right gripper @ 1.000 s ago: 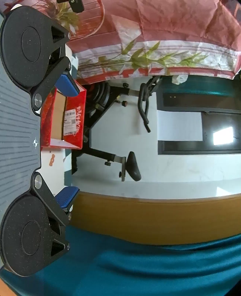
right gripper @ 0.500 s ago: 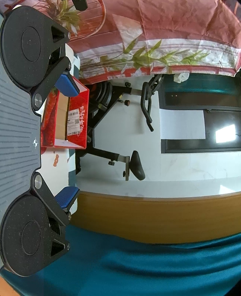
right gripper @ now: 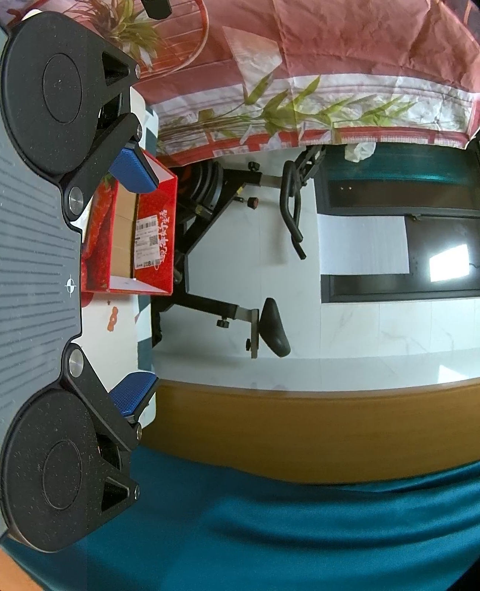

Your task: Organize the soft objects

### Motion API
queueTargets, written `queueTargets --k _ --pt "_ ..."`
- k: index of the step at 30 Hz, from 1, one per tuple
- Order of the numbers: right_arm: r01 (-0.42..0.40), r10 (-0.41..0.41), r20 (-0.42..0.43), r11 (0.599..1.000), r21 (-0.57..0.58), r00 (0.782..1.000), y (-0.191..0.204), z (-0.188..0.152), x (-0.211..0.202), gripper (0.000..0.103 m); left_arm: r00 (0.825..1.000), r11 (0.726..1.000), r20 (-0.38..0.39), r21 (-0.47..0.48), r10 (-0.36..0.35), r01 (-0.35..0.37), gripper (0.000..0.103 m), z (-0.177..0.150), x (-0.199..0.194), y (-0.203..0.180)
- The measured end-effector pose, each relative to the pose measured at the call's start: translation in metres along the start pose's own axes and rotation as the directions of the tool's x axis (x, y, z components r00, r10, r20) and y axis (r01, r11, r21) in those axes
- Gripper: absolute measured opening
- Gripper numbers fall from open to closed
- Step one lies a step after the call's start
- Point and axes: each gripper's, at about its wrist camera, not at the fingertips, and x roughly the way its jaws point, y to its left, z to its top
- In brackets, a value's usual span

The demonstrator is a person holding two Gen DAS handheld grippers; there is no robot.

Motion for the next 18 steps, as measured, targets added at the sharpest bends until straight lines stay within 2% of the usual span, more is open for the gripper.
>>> queueTargets --k 18 --pt "-0.004 0.004 0.001 1.000 0.004 1.000 -0.0005 -0.0014 0.0005 0.103 1.000 1.000 -0.009 -0.001 -0.007 0.007 0.103 -0.0016 0.0036 0.0018"
